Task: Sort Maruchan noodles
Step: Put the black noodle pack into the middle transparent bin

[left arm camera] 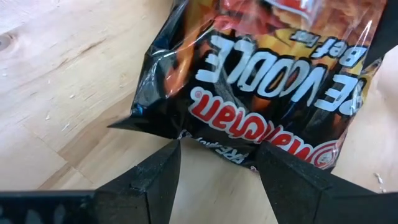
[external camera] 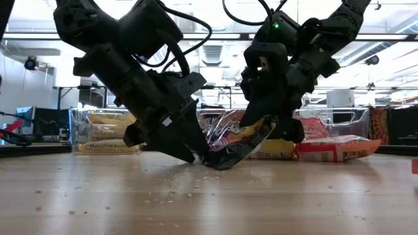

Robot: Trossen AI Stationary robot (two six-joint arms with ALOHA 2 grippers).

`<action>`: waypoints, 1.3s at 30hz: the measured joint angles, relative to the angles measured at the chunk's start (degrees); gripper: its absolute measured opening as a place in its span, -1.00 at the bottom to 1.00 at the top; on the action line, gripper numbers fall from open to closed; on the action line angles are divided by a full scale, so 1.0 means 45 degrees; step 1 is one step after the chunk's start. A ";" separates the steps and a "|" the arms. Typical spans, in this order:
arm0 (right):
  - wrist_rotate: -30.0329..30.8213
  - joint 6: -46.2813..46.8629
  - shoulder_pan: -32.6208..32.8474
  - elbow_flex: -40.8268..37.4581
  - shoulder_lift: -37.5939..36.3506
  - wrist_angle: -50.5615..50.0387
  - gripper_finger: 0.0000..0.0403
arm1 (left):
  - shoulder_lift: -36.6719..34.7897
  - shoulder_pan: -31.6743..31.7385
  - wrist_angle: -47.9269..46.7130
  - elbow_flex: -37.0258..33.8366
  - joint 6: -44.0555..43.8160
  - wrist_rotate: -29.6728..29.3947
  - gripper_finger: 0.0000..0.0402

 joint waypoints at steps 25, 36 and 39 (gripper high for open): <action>-0.0487 -0.2742 -0.0029 -0.0015 -0.2130 -0.2478 -0.38 | -0.1537 -0.1208 0.0133 -0.0003 0.1270 -0.2607 -0.03; -0.0460 -0.4996 -0.0026 -0.0019 -0.4019 -0.2682 -0.38 | -0.1410 -0.2196 0.2604 -0.0003 0.2180 -0.5325 -0.03; -0.0461 -0.5259 -0.0024 -0.0019 -0.4116 -0.2667 -0.38 | -0.1234 -0.2072 0.3732 -0.0003 0.2971 -0.4769 -0.03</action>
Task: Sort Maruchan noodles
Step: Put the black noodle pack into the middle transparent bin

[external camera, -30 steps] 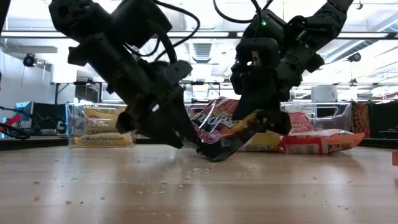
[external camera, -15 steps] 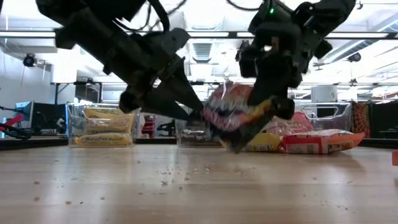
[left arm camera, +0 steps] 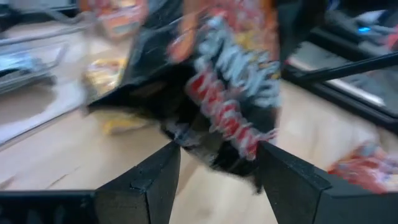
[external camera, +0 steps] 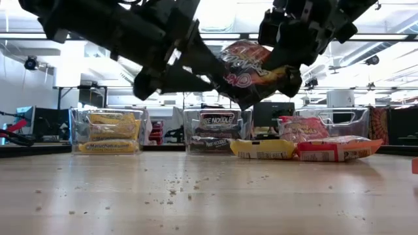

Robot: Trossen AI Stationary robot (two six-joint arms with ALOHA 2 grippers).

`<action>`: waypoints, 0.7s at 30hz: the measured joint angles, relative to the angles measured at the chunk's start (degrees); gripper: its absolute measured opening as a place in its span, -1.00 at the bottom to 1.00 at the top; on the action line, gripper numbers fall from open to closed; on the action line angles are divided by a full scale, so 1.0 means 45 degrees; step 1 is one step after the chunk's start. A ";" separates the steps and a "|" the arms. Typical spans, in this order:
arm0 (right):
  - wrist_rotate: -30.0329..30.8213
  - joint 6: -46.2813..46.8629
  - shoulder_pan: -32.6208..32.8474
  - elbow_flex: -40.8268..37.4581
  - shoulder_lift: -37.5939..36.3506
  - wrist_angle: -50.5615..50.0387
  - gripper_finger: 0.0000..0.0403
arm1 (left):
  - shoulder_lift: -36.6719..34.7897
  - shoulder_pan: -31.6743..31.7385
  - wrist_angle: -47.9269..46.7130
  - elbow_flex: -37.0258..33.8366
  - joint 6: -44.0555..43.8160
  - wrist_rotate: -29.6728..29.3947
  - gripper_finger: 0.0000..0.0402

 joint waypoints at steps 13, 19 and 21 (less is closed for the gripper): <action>-0.0155 -0.0872 0.0049 -0.0015 -0.0387 -0.0612 -0.38 | 0.1004 -0.0064 0.3537 -0.0013 0.0056 -0.0255 -0.03; 0.0045 -0.1066 0.0024 -0.0034 -0.0396 -0.0185 -0.38 | 0.1533 0.0032 0.4452 -0.0015 0.0370 -0.0592 -0.03; 0.0092 -0.1087 0.0024 -0.0034 -0.0396 -0.0093 -0.38 | 0.1538 0.0063 0.4549 -0.0019 0.0817 -0.0678 -0.03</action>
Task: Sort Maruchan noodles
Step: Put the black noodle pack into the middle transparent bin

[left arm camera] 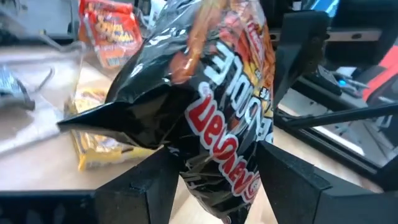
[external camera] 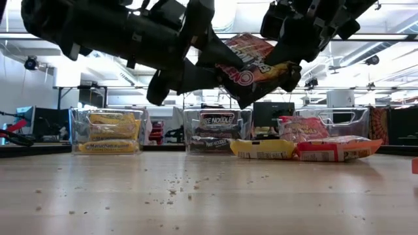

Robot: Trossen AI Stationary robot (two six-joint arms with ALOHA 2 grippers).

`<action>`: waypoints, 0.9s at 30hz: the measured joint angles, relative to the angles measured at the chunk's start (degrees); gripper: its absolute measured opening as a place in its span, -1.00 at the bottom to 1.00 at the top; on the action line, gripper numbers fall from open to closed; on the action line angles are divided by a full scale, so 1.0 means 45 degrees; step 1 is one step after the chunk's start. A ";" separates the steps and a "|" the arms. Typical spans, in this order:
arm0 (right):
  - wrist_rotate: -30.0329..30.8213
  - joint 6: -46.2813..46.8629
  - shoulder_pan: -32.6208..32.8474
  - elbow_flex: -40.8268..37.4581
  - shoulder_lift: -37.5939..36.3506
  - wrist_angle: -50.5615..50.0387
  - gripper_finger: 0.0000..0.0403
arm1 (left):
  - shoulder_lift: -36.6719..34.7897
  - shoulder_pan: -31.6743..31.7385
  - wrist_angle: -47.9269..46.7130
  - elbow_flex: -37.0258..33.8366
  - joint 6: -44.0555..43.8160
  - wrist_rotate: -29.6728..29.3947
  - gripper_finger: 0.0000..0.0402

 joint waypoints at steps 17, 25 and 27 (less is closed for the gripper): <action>-0.0619 -0.2696 -0.0806 0.0015 -0.0155 0.0181 -0.38 | -0.0622 0.0688 0.0598 -0.0457 0.3002 0.1817 -0.03; -0.0533 -0.5437 -0.0811 0.0019 -0.0749 -0.0047 -0.39 | -0.0689 0.0615 0.1252 -0.0578 0.3414 0.2496 -0.03; -0.0682 -0.5978 -0.0806 0.0019 -0.0767 0.0046 -0.40 | -0.0689 0.0624 0.1808 -0.0583 0.3969 0.2881 -0.03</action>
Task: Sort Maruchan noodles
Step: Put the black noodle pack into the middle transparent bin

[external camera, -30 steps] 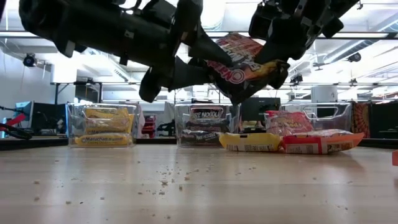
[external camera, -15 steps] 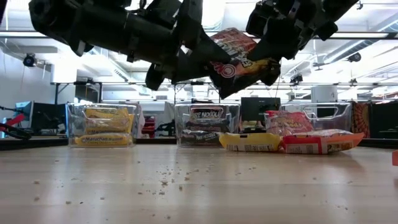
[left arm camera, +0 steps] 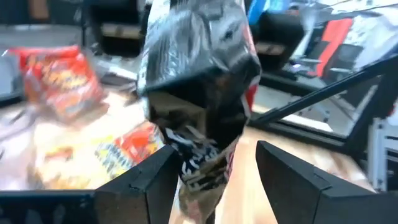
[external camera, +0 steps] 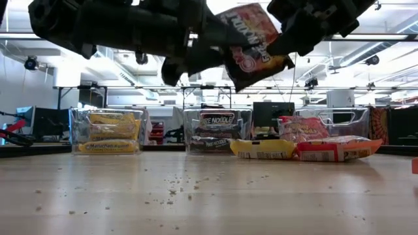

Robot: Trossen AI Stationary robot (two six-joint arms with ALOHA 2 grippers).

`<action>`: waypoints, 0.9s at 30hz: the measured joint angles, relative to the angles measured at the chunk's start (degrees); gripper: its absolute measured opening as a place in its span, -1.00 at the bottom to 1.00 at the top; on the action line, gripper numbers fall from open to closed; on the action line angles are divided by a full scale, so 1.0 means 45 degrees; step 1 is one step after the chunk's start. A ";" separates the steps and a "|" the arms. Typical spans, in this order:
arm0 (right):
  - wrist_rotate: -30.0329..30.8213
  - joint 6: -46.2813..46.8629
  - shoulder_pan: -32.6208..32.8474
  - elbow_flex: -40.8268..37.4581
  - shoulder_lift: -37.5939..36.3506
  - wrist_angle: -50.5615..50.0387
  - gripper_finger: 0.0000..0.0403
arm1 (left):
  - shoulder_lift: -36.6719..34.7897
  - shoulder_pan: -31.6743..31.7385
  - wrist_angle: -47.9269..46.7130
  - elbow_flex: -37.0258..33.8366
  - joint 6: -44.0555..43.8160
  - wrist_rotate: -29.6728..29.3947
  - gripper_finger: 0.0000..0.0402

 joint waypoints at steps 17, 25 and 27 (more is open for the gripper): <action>-0.0136 -0.0209 -0.0146 0.0005 -0.0233 -0.0283 -0.40 | -0.0093 0.0049 0.0097 -0.0060 0.0009 -0.0059 -0.03; 0.0281 -0.0026 -0.0214 0.0004 -0.1042 -0.0543 -0.40 | -0.0141 -0.0012 0.0099 -0.0102 -0.0359 -0.0109 -0.03; 0.0504 0.0177 -0.0232 0.0000 -0.1131 -0.0664 -0.40 | -0.0141 -0.0010 0.0070 -0.0102 -0.0364 -0.0120 -0.03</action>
